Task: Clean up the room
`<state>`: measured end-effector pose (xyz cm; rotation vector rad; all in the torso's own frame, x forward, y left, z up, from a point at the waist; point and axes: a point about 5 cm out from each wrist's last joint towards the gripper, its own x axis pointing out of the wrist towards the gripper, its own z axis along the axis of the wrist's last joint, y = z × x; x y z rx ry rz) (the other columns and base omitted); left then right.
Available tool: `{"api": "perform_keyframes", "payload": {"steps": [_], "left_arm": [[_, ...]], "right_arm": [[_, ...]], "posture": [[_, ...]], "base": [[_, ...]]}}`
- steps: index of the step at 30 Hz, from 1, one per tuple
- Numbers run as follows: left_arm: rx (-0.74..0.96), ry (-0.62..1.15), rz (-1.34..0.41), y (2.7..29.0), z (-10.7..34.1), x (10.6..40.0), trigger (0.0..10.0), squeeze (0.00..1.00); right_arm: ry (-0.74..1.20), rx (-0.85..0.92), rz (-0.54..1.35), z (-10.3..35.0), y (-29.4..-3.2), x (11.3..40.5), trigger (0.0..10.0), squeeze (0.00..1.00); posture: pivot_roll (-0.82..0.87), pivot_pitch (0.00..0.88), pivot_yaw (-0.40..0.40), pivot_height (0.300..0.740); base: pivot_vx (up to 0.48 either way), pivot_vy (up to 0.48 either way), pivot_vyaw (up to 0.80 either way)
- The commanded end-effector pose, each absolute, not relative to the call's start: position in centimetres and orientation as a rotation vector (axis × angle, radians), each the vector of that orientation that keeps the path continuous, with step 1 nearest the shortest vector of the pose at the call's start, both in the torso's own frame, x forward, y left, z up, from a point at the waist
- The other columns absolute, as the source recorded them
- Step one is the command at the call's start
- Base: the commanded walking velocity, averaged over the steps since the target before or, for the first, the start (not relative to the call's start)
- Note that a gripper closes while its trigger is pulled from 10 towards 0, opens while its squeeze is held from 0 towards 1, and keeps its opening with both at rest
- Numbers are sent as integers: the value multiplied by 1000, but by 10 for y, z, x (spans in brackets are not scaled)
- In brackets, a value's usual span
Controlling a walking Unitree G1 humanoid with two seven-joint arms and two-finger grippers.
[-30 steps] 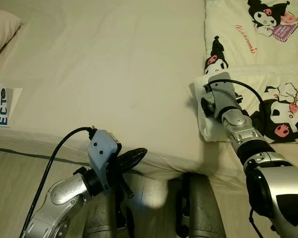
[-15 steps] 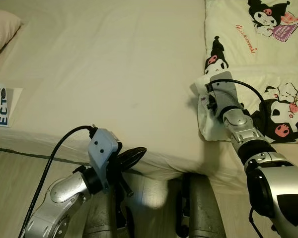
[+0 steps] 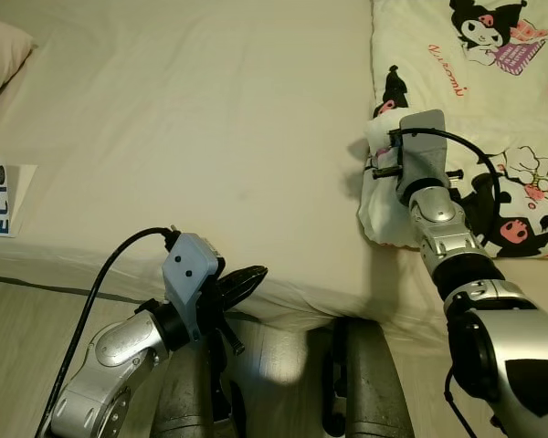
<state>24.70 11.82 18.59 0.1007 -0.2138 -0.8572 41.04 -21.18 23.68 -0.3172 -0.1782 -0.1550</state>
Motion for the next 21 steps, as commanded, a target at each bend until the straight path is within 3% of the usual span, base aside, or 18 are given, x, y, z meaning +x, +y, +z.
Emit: {"api": "perform_keyframes", "payload": {"steps": [1, 5, 7, 13, 19, 21], "left_arm": [[89, -185, -868, 116, 177, 244, 10000, 0], [89, -185, -869, 116, 177, 244, 10000, 0], [89, -188, -871, 117, 176, 244, 10000, 0], [83, -191, -876, 117, 175, 241, 10000, 0], [78, -191, -879, 115, 174, 240, 10000, 0], [80, -190, -890, 113, 173, 240, 10000, 0]], "right_arm": [[-202, -319, -133, 228, -205, 407, 0, 0], [-220, -324, -119, 226, -200, 405, 0, 0], [-287, -316, -79, 222, -185, 393, 0, 0], [-404, -297, -33, 208, -151, 330, 0, 0], [-407, -288, -30, 193, -141, 302, 0, 0], [-404, -312, 11, 176, -132, 275, 0, 0]], "posture": [[10, 418, 58, 589], [7, 416, 56, 589], [0, 412, 51, 589], [-15, 407, 44, 589], [-28, 405, 43, 589], [-28, 405, 43, 589]], "base": [[0, 0, 0], [0, 0, 0], [0, 0, 0], [0, 0, 0], [0, 0, 0], [0, 0, 0]]}}
